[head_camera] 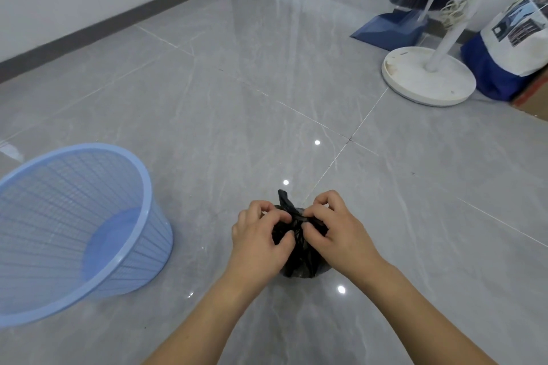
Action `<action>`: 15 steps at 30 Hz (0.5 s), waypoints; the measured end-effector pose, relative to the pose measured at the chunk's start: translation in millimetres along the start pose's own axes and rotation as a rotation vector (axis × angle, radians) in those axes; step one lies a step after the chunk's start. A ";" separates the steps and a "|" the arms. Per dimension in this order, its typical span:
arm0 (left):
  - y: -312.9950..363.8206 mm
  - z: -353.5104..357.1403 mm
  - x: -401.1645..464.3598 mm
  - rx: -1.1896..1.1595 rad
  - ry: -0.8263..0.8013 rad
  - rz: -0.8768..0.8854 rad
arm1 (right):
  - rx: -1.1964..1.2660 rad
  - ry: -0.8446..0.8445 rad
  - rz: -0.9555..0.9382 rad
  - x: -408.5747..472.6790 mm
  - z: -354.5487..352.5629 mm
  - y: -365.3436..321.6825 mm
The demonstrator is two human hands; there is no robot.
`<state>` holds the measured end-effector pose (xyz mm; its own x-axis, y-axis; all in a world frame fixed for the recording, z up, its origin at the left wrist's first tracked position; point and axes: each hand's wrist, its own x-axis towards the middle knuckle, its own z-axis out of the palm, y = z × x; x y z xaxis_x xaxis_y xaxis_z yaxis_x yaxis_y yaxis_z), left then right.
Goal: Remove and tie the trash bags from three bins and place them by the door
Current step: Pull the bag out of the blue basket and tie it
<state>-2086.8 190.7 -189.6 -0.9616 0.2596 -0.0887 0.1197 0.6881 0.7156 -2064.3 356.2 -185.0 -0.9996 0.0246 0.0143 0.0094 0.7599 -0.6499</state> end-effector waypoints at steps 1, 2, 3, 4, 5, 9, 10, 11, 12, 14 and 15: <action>-0.7 0.3 0.4 0.015 0.010 0.023 | 0.123 -0.027 0.056 0.8 -0.3 -0.2; -1.3 0.6 0.6 0.028 0.019 0.039 | 0.257 -0.047 0.107 1.5 -0.8 -1.1; -1.3 0.4 0.9 0.041 0.026 0.048 | 0.376 -0.063 0.155 2.4 -0.9 -1.8; -1.3 0.4 1.8 0.049 0.036 0.056 | 0.479 -0.083 0.200 3.1 -1.8 -2.6; -0.8 0.1 2.6 0.055 0.048 0.067 | 0.575 -0.111 0.239 4.0 -2.8 -3.2; 3.0 0.3 7.1 0.091 0.076 0.135 | 0.974 -0.220 0.391 7.2 -6.7 -2.2; 4.1 0.7 8.3 0.102 0.080 0.148 | 1.038 -0.234 0.427 7.4 -7.9 -2.4; 5.3 0.8 9.0 0.112 0.084 0.155 | 1.084 -0.241 0.460 7.5 -8.9 -2.8; 6.4 1.1 9.9 0.120 0.089 0.160 | 1.120 -0.249 0.484 7.7 -9.9 -3.9; 7.2 1.7 11.9 0.141 0.108 0.166 | 1.158 -0.262 0.529 8.1 -12.2 -4.1; 6.3 1.5 12.7 0.154 0.120 0.164 | 1.161 -0.264 0.559 8.8 -13.3 -4.0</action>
<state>-2097.9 199.3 -187.2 -0.9475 0.3004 0.1093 0.3040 0.7411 0.5986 -2072.8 361.9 -172.2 -0.8448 -0.0754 -0.5297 0.5246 -0.3116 -0.7923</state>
